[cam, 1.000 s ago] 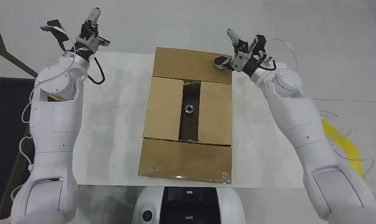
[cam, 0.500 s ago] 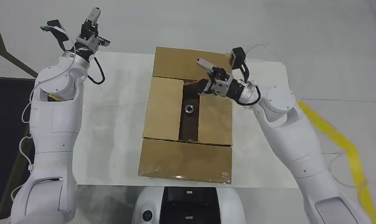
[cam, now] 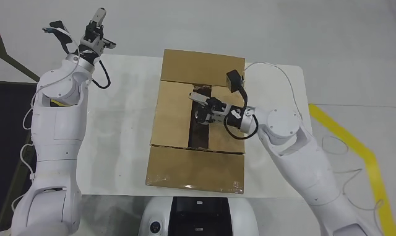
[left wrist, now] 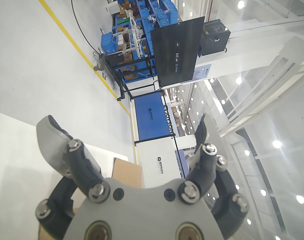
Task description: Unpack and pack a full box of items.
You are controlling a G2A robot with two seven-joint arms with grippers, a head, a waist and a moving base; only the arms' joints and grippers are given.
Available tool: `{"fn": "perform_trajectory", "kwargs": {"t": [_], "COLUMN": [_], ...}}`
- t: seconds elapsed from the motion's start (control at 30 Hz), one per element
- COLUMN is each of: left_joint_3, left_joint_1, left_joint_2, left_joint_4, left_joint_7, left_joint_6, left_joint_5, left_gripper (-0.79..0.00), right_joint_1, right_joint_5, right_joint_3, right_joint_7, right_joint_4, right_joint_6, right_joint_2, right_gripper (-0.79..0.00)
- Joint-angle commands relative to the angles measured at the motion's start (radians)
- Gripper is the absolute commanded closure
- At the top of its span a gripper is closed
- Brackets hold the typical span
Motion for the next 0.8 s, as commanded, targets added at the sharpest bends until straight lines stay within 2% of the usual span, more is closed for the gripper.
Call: {"fn": "perform_trajectory", "kwargs": {"t": [0.0,0.77], "left_joint_3": [0.000,0.002], "left_joint_1": [0.000,0.003], "left_joint_2": [0.000,0.000], "left_joint_4": [0.000,-0.005], "left_joint_7": [0.000,-0.007], "left_joint_6": [0.000,-0.002], "left_joint_5": [0.000,-0.002], "left_gripper": [-0.785,-0.785], "right_joint_1": [-0.004,-0.011], "right_joint_5": [-0.018,-0.043], "right_joint_3": [-0.003,-0.010], "right_joint_7": [0.006,0.023], "right_joint_4": [-0.003,-0.009], "right_joint_6": [0.006,0.011], "right_joint_2": [0.002,0.005], "right_gripper": [-0.785,-0.785]}}
